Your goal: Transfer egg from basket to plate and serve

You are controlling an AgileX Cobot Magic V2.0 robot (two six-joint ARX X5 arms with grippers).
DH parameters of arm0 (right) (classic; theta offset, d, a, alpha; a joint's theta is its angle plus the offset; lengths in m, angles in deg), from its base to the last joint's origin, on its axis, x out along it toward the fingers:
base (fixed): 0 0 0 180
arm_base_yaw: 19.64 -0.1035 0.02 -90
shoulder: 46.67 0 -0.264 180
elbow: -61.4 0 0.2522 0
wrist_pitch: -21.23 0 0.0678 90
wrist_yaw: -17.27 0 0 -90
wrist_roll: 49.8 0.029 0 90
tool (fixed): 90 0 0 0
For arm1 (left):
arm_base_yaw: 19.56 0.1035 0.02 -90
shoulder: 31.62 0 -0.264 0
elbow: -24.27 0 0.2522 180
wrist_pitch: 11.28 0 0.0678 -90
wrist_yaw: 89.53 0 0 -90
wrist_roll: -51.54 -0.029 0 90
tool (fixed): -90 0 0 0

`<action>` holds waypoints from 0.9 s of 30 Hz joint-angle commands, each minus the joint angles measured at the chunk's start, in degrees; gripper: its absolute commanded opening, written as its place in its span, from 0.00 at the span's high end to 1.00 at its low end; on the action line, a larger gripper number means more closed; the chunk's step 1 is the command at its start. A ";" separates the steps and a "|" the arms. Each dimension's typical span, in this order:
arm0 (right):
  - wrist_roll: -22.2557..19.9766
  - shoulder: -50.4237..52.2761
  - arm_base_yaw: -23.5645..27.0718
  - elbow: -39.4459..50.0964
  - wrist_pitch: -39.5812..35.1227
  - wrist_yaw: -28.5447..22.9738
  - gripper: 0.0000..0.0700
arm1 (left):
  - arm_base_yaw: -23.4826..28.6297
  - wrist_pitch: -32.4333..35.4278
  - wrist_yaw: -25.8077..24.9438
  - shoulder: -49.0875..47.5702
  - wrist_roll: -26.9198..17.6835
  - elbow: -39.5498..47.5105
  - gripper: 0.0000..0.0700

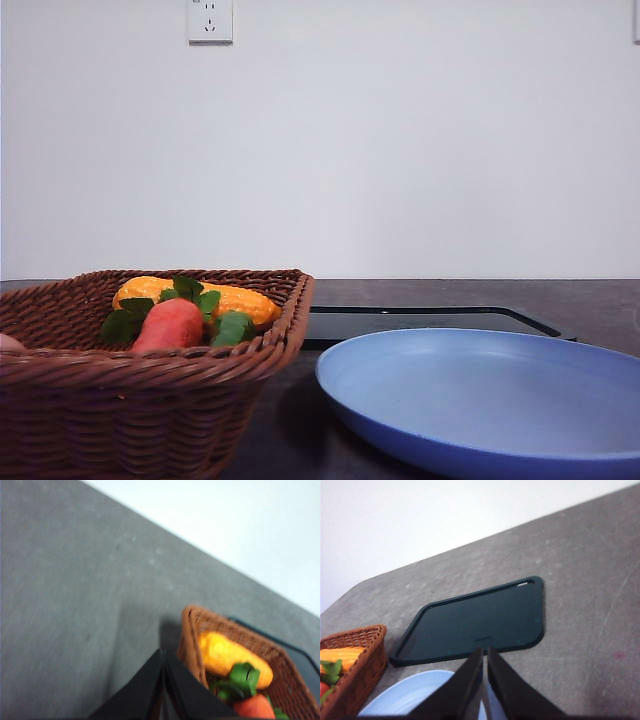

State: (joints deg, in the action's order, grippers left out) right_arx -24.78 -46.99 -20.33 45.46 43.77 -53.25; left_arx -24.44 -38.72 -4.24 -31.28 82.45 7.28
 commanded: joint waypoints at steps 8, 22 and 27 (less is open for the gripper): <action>1.92 -4.55 0.11 -10.96 9.93 -4.36 1.00 | 0.00 -6.53 -1.86 4.70 -0.91 -11.28 1.00; -4.38 -26.83 0.11 -24.68 17.49 1.27 1.00 | -0.02 -13.51 -11.72 26.00 -9.34 -25.71 1.00; -8.09 -34.89 0.11 -29.56 24.47 4.80 1.00 | -0.02 -18.37 -17.37 33.65 -13.63 -31.24 1.00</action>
State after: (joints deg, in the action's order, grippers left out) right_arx -30.02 -80.57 -20.33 17.08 67.57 -49.15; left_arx -24.44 -56.89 -20.42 1.24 71.97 -22.60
